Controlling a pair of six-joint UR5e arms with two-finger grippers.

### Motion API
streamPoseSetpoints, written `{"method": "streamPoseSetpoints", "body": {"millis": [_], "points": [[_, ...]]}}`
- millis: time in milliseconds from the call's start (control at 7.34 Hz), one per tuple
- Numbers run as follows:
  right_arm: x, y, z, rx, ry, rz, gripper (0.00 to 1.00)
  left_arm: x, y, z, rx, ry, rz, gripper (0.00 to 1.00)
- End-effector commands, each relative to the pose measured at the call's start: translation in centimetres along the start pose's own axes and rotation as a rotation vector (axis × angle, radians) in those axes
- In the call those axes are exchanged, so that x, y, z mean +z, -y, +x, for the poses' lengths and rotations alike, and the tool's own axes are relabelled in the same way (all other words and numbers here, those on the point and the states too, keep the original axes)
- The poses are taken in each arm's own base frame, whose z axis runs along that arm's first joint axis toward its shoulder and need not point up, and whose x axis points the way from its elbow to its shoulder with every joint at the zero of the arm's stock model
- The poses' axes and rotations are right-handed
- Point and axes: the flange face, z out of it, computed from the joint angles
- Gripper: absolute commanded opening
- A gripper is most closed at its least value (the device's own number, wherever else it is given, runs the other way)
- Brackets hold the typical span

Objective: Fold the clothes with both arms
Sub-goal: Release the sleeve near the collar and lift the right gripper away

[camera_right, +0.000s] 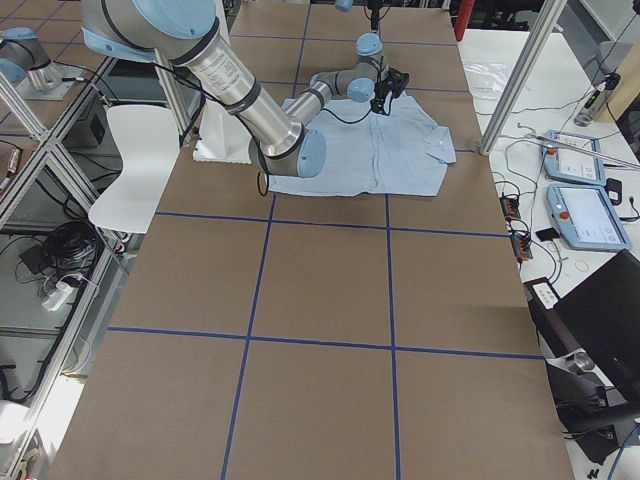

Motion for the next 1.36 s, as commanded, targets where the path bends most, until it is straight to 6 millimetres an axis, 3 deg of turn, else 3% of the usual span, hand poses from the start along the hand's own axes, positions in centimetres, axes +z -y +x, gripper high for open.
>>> {"method": "streamPoseSetpoints", "body": {"millis": [0, 409, 681, 954, 1090, 1226], "points": [[0.2, 1.1, 1.1, 0.005, -0.005, 0.006, 1.0, 3.2, -0.5, 0.5, 0.004, 0.027, -0.008, 0.87], [0.0, 0.9, 0.9, 0.004, 0.003, 0.003, 1.0, 3.5, -0.1, 1.0, 0.01, 0.025, -0.011, 0.79], [-0.2, 1.0, 1.4, 0.005, 0.007, 0.003, 1.0, 5.0, 0.8, 1.9, 0.02, 0.025, -0.032, 0.78], [-0.2, 0.9, 1.4, 0.006, 0.008, 0.002, 1.0, 5.5, 0.5, 1.4, 0.013, 0.029, -0.042, 0.69], [-0.3, 1.0, 1.4, 0.005, 0.007, 0.003, 1.0, 5.6, 0.4, 1.3, 0.002, 0.031, -0.044, 0.44], [-0.2, 1.2, 1.6, 0.005, 0.001, 0.005, 1.0, 5.5, 0.6, 1.5, -0.048, 0.029, -0.041, 0.01]]}}
